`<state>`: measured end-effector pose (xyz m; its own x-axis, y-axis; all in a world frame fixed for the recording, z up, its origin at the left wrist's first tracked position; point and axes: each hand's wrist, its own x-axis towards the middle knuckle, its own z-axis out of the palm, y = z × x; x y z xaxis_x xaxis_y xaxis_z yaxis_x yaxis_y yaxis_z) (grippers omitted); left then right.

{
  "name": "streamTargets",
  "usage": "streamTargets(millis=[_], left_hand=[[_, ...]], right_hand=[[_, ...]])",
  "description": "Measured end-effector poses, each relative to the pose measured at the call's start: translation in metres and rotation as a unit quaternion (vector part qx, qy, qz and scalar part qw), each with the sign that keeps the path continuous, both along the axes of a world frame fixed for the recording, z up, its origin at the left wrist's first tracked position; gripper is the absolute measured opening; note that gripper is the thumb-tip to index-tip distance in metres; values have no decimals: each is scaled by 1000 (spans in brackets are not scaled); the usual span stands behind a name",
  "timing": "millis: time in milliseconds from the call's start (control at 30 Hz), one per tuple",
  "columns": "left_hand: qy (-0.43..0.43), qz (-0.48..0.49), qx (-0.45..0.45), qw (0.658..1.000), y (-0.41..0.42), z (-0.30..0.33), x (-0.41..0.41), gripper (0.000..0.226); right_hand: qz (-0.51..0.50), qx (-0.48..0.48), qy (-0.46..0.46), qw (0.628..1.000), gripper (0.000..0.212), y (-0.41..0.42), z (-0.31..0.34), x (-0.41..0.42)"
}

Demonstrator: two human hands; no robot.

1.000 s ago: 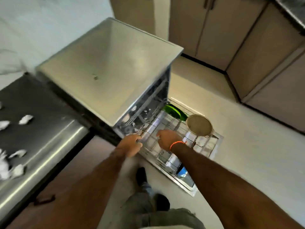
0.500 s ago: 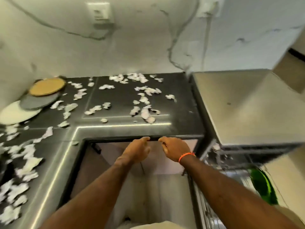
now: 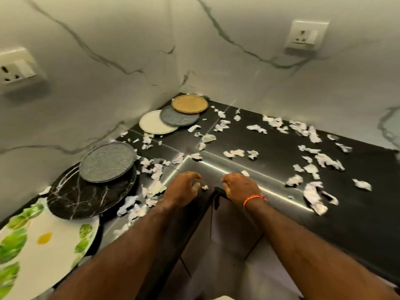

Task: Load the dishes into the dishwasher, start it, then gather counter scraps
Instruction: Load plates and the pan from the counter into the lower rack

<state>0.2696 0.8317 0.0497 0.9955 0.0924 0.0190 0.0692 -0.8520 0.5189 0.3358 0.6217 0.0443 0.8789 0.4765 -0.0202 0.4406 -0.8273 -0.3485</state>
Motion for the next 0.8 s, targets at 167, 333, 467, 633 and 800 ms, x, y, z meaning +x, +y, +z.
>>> streamTargets(millis=[167, 333, 467, 633, 800], left_hand=[[19, 59, -7, 998, 72, -7, 30, 34], [12, 114, -17, 993, 125, -4, 81, 37], [26, 131, -13, 991, 157, -7, 134, 42], [47, 149, -32, 987, 182, -11, 199, 44], [48, 175, -33, 983, 197, -28, 246, 43]], right_hand=[[18, 10, 8, 1000, 28, 81, 6, 39], [0, 32, 44, 999, 28, 139, 7, 107], [-33, 78, 83, 993, 29, 177, 1, 174], [-120, 155, 172, 965, 35, 227, -8, 250], [-294, 402, 410, 764, 46, 279, -38, 313]])
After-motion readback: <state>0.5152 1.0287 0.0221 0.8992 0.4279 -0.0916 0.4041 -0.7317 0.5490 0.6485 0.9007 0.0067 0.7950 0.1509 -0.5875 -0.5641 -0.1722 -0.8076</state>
